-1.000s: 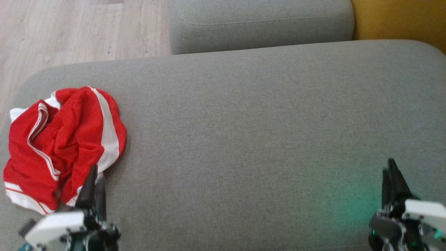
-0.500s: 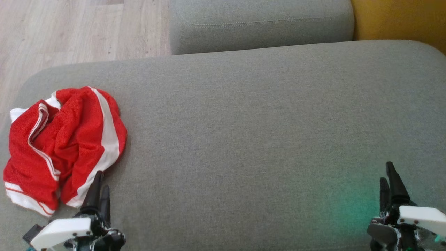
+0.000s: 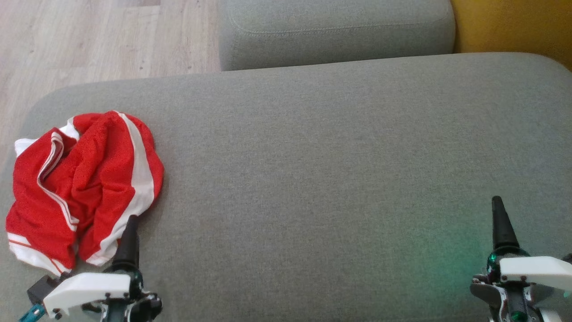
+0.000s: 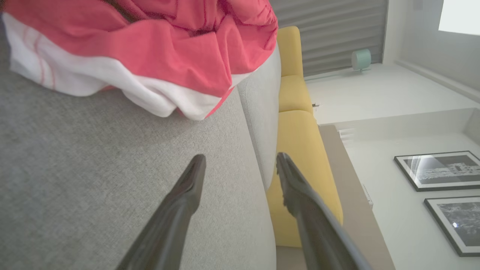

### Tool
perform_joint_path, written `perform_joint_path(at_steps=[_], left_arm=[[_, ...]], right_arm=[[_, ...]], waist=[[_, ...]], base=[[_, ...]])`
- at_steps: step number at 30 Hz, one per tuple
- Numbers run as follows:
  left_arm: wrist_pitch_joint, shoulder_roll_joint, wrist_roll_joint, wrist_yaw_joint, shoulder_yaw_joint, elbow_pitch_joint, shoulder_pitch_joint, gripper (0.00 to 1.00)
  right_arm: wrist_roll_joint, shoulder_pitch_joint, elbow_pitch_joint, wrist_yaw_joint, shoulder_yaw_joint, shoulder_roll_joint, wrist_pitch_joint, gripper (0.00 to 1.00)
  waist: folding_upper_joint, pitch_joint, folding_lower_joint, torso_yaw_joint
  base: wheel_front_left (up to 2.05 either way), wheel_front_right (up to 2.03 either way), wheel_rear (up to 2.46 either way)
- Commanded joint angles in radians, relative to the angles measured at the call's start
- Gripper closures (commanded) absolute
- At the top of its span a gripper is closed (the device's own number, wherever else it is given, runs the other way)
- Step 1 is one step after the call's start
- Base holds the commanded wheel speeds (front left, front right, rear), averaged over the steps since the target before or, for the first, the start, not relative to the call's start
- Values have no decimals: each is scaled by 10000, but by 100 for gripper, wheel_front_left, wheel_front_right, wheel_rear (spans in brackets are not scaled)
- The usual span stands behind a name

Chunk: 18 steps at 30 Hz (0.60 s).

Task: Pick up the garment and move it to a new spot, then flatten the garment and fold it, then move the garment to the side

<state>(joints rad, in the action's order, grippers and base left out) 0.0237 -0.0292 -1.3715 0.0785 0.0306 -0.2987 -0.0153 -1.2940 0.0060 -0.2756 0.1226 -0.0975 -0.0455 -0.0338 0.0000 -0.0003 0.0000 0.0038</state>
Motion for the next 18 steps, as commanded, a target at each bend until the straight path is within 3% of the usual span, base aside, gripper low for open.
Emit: perform_joint_path(at_steps=[1,18], left_arm=[[-87,-118,331,-31,-18,370,427,0],[-585,-340,3209,-393,-310,547,387,0]], right_arm=[[403,-294,453,20,132,-20,141,0],[3504,-218,917,31,702,-25,647,0]], waist=[[0,0,0,6],[0,-104,0,40]], base=[[0,0,0],[0,0,0]])
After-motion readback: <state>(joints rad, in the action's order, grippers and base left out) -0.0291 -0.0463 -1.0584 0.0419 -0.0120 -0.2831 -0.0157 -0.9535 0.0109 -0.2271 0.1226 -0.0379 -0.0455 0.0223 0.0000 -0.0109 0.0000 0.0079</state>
